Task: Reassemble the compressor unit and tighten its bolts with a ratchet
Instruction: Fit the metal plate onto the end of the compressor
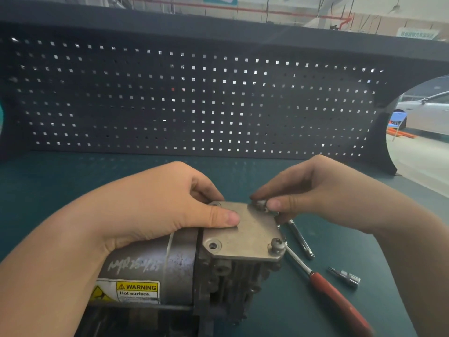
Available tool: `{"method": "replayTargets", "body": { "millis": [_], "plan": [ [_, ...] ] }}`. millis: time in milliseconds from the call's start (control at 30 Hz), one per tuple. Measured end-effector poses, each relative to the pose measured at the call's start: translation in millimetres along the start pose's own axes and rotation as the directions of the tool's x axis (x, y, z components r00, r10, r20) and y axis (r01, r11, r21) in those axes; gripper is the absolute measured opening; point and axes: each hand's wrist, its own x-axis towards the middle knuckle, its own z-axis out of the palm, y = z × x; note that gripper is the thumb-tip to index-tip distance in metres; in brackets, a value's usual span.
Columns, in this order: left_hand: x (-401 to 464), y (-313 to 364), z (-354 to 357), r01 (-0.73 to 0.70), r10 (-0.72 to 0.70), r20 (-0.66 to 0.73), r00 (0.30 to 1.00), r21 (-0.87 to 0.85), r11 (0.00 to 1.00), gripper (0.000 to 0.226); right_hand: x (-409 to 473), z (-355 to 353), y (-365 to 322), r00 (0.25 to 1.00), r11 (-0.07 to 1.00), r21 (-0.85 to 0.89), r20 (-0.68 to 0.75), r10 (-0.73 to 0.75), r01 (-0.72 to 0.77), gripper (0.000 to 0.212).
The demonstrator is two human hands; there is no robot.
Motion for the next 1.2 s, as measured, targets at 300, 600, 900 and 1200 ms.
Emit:
{"method": "replayTargets", "body": {
  "millis": [300, 600, 900, 1200],
  "plan": [
    [1, -2, 0, 0.002, -0.002, 0.003, 1.0, -0.024, 1.0, 0.041, 2, 6, 3, 0.999, 0.984, 0.171, 0.012, 0.042, -0.044, 0.025],
    [0, -1, 1, -0.001, 0.001, 0.0, 1.0, -0.005, 1.0, 0.039, 4, 6, 4, 0.999, 0.976, 0.213, -0.005, 0.047, -0.045, 0.01],
    [1, -1, -1, 0.009, -0.008, -0.013, 1.0, 0.014, 1.0, 0.042, 4, 12, 0, 0.998, 0.99, 0.139, -0.06, 0.028, -0.019, 0.02],
    [1, -3, -1, 0.011, -0.011, -0.01, 1.0, 0.011, 1.0, 0.052, 3, 8, 1, 0.999, 0.984, 0.176, -0.019, 0.042, -0.038, 0.016]
  ]
}}
